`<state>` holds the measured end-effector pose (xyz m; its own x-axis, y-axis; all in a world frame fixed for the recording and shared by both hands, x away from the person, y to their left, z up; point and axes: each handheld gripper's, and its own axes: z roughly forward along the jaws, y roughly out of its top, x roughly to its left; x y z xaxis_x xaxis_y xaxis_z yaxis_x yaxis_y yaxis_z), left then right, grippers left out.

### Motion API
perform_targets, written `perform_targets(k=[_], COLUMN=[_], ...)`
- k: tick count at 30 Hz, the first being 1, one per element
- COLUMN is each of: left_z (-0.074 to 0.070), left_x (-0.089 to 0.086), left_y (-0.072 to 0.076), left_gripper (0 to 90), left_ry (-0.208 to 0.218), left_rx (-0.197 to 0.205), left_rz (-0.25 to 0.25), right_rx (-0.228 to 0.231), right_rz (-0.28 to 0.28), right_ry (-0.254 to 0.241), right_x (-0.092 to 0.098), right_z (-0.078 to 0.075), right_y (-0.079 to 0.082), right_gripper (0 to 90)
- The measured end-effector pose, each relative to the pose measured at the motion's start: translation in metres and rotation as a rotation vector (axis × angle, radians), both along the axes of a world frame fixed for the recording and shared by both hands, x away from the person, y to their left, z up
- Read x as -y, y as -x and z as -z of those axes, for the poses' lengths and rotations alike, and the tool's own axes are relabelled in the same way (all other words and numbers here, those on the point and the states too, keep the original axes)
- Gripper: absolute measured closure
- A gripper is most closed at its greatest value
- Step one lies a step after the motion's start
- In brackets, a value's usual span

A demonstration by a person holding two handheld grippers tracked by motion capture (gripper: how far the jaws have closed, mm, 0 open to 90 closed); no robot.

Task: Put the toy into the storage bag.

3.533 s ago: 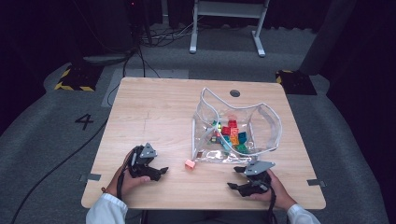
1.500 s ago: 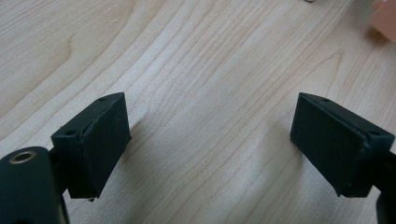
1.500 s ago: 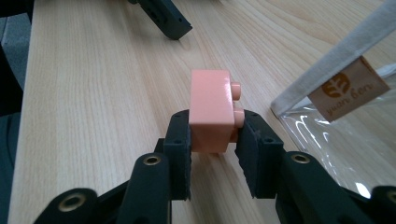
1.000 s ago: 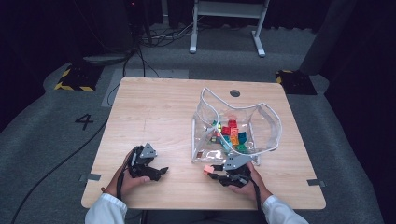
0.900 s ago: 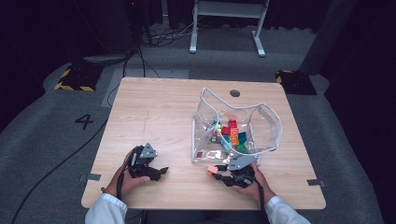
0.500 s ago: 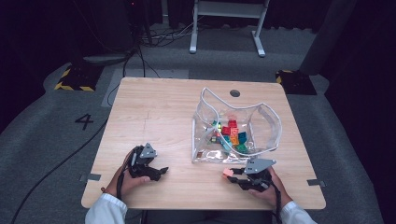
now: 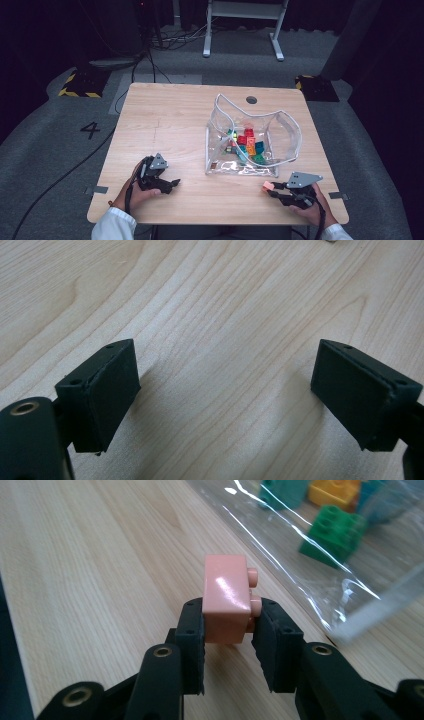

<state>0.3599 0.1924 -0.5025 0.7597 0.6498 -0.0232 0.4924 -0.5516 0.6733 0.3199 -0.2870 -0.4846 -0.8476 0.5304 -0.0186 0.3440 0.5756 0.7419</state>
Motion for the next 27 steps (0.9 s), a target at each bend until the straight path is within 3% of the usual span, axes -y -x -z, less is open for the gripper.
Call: perform_targets(k=[9, 17, 20, 27], left_z=[0.000, 0.000, 0.000, 0.000], left_x=[0.000, 0.000, 0.000, 0.000], left_y=[0.000, 0.000, 0.000, 0.000], left_gripper=[12.2, 12.2, 12.2, 12.2], left_ry=[0.000, 0.002, -0.002, 0.001], left_rx=[0.000, 0.003, 0.005, 0.002], left_rz=[0.000, 0.002, 0.003, 0.002], right_rx=[0.020, 0.059, 0.088, 0.116], right_rz=[0.115, 0.202, 0.234, 0.295], right_ry=[0.013, -0.059, -0.054, -0.116], right_x=[0.039, 0.067, 0.074, 0.090], right_z=[-0.004, -0.020, -0.029, -0.052], right_y=[-0.001, -0.006, -0.010, -0.022], right_gripper=[66.8, 66.8, 66.8, 66.8])
